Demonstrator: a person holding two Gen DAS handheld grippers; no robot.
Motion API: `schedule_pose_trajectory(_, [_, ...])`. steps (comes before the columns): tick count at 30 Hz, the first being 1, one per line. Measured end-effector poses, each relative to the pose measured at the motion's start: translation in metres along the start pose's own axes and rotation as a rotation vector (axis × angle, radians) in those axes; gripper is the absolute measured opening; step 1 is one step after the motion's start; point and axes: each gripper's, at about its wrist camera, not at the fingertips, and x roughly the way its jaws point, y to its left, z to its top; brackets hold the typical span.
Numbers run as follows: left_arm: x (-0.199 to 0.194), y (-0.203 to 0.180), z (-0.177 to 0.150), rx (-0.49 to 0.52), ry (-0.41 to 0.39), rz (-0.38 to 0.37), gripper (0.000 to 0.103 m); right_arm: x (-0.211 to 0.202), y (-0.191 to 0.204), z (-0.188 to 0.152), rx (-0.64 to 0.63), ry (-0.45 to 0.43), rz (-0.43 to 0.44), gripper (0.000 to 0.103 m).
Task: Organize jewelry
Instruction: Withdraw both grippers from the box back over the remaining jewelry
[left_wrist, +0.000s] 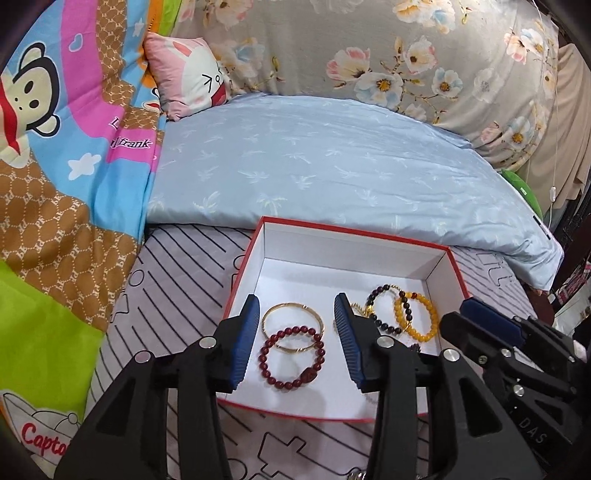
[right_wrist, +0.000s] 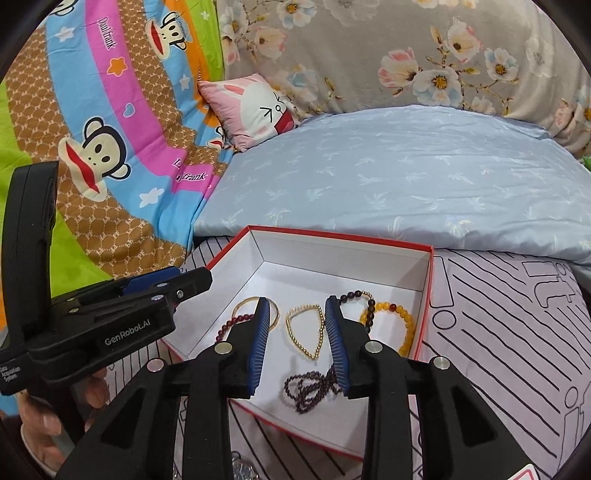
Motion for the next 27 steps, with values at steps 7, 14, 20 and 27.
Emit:
schedule_pose_trajectory(7, [-0.018,-0.002,-0.020,0.032,0.001,0.032,0.043,-0.024,0.016,-0.014,-0.037,-0.014,0.000,0.031])
schedule_pose_trajectory(14, [-0.044,-0.001,-0.038,0.030,-0.015,0.040,0.050,-0.048,0.019,-0.033,-0.028,-0.016,0.006,0.031])
schedule_pose_trajectory(20, [-0.064,0.000,-0.062,0.027,-0.002,0.040,0.052,-0.068,0.015,-0.060,-0.023,0.003,-0.012,0.031])
schedule_pose_trajectory(27, [-0.076,-0.003,-0.103,0.017,0.031,0.046,0.056,-0.089,0.001,-0.101,0.021,0.038,-0.049,0.031])
